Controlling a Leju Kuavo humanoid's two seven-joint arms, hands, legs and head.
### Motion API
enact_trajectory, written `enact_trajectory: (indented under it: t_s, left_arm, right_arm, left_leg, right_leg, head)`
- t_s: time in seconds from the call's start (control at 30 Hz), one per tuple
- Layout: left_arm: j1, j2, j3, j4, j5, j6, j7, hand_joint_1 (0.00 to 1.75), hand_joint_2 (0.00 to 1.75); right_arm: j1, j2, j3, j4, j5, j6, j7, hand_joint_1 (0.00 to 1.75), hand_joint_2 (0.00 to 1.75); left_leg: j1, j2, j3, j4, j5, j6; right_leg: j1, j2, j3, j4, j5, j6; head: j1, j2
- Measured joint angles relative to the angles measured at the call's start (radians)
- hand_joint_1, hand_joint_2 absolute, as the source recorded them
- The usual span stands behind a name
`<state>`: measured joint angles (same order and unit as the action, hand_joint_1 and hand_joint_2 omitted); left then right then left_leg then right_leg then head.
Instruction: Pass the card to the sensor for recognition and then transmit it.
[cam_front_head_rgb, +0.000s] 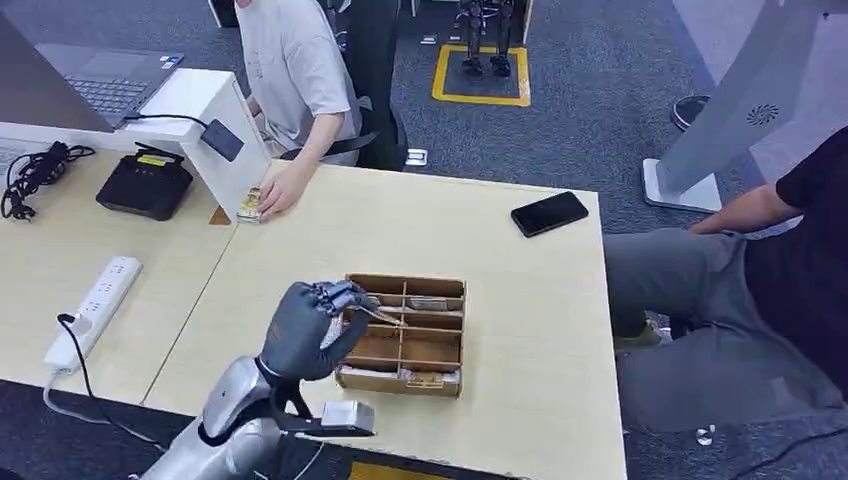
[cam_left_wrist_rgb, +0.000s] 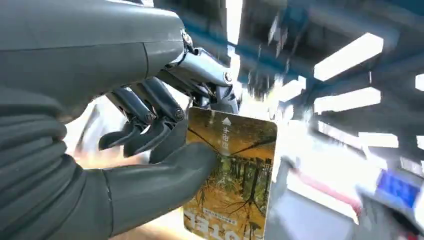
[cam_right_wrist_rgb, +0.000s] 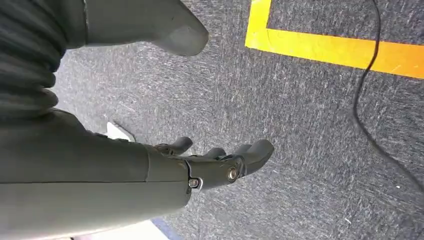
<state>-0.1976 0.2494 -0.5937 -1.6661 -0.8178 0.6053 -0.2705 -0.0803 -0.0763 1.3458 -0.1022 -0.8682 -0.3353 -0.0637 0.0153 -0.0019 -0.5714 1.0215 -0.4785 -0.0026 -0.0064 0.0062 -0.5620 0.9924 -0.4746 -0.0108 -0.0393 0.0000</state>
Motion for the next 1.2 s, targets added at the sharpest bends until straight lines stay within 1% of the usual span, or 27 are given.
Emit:
enact_trajectory:
  t_s: [0.1,0.2,0.27,0.37,0.47,0.57,0.67,0.83,0.9,0.93,0.97,1.0,1.03,1.07,1.2]
  left_arm:
    - [-0.067,0.047,0.077,-0.077,-0.028,0.011,0.033,1.75,1.75]
    - [-0.088,0.077,0.132,-0.119,-0.031,0.011,0.043,1.75,1.75]
    - [-0.088,0.085,0.154,-0.139,-0.079,0.033,0.053,1.75,1.75]
    - [-0.088,0.086,0.192,-0.156,-0.227,0.079,0.091,1.75,1.75]
    - [-0.088,0.085,0.226,-0.166,-0.28,0.084,0.114,1.75,1.75]
    - [-0.087,0.083,0.244,-0.168,-0.323,0.086,0.124,1.75,1.75]
    - [-0.087,0.064,0.271,-0.168,-0.391,0.086,0.127,1.75,1.75]
    - [-0.087,0.047,0.292,-0.168,-0.41,0.086,0.128,1.75,1.75]
    - [-0.088,0.036,0.304,-0.168,-0.443,0.086,0.133,1.75,1.75]
    - [-0.088,0.023,0.31,-0.168,-0.456,0.086,0.133,1.75,1.75]
    - [-0.089,0.003,0.32,-0.168,-0.473,0.086,0.128,1.69,1.75]
    - [-0.092,-0.021,0.333,-0.165,-0.497,0.086,0.112,1.75,1.75]
    - [-0.097,-0.039,0.348,-0.159,-0.519,0.086,0.1,1.75,1.75]
    - [-0.103,-0.067,0.365,-0.146,-0.533,0.086,0.097,1.75,1.75]
    - [-0.145,-0.132,0.414,-0.056,-0.571,0.086,0.084,1.75,1.75]
  right_arm:
    - [0.0,0.0,0.001,0.0,-0.011,-0.002,-0.001,0.0,1.75]
    - [0.001,0.0,0.001,0.0,-0.014,-0.003,-0.001,0.0,1.75]
    - [0.001,0.0,0.002,0.0,-0.014,-0.003,0.002,0.0,1.75]
    - [0.002,0.0,0.004,0.0,-0.014,-0.003,0.015,0.0,1.75]
    - [0.003,0.0,0.004,0.0,-0.019,-0.006,0.014,0.0,1.75]
    - [0.003,0.0,0.004,0.0,-0.021,-0.013,0.009,0.0,1.75]
    - [0.003,0.0,0.006,0.0,-0.021,-0.013,0.007,0.0,1.75]
    - [0.002,0.0,0.011,-0.002,-0.022,-0.014,0.007,0.0,1.75]
    - [0.002,0.0,0.014,-0.003,-0.02,-0.014,0.008,0.0,1.75]
    - [0.001,0.0,0.018,-0.003,-0.016,-0.014,0.012,0.0,1.75]
    - [0.001,0.0,0.023,-0.003,-0.011,-0.013,0.014,0.0,1.75]
    - [0.0,0.0,0.026,-0.004,-0.01,-0.013,0.014,0.0,1.75]
    - [-0.001,0.0,0.029,-0.004,-0.007,-0.013,0.014,0.0,1.75]
    - [-0.004,0.0,0.033,-0.006,-0.006,-0.013,0.014,0.0,1.75]
    - [-0.008,0.001,0.051,-0.011,-0.021,-0.012,0.011,0.0,1.75]
  left_leg:
    - [0.0,0.0,0.001,0.0,0.001,-0.002]
    - [0.0,0.0,0.001,0.0,0.001,-0.002]
    - [0.0,0.0,0.001,0.0,0.001,-0.002]
    - [0.0,0.0,0.001,0.0,0.001,-0.002]
    - [0.0,0.0,0.0,0.0,0.001,-0.002]
    - [-0.001,0.0,0.0,0.0,0.001,-0.002]
    - [-0.001,0.0,0.001,0.0,0.001,-0.002]
    - [0.0,0.0,0.001,0.0,0.001,-0.002]
    - [0.0,0.0,0.001,0.0,0.001,-0.002]
    - [-0.001,0.0,0.001,0.0,0.001,-0.002]
    - [-0.001,0.0,0.001,0.0,0.001,-0.002]
    - [-0.001,0.0,0.0,0.0,0.001,-0.002]
    - [-0.001,0.0,0.0,0.0,0.001,-0.002]
    - [-0.001,0.0,0.0,0.0,0.001,-0.002]
    - [-0.001,0.0,0.0,0.0,0.002,-0.001]
  right_leg:
    - [0.0,0.0,0.0,0.001,0.0,-0.001]
    - [0.0,0.0,0.0,0.001,0.0,-0.001]
    - [0.0,0.0,0.0,0.001,0.0,-0.001]
    - [0.0,0.0,0.0,0.001,0.0,-0.001]
    - [0.0,0.0,0.0,0.001,0.0,-0.001]
    - [0.0,0.0,0.0,0.001,0.0,-0.001]
    - [0.0,0.0,0.0,0.001,0.001,0.0]
    - [0.0,0.0,0.0,0.001,0.001,0.0]
    - [0.0,0.0,-0.001,0.001,0.001,0.0]
    - [0.0,0.0,-0.001,0.001,0.001,0.0]
    - [0.0,0.0,-0.001,0.001,0.001,0.0]
    - [0.0,0.0,-0.001,0.001,0.001,0.0]
    - [0.0,0.0,-0.001,0.001,0.001,0.0]
    - [0.0,0.0,-0.001,0.001,0.001,0.0]
    - [0.0,0.0,-0.001,0.001,0.001,0.0]
  head:
    - [0.001,0.0]
    - [0.0,0.0]
    - [0.0,0.0]
    - [0.001,0.0]
    - [0.001,0.0]
    - [0.0,0.0]
    - [0.001,0.0]
    - [0.001,0.0]
    - [0.0,0.0]
    - [0.0,0.0]
    - [0.0,0.0]
    - [0.0,0.0]
    - [0.001,0.0]
    - [0.001,0.0]
    - [0.001,0.0]
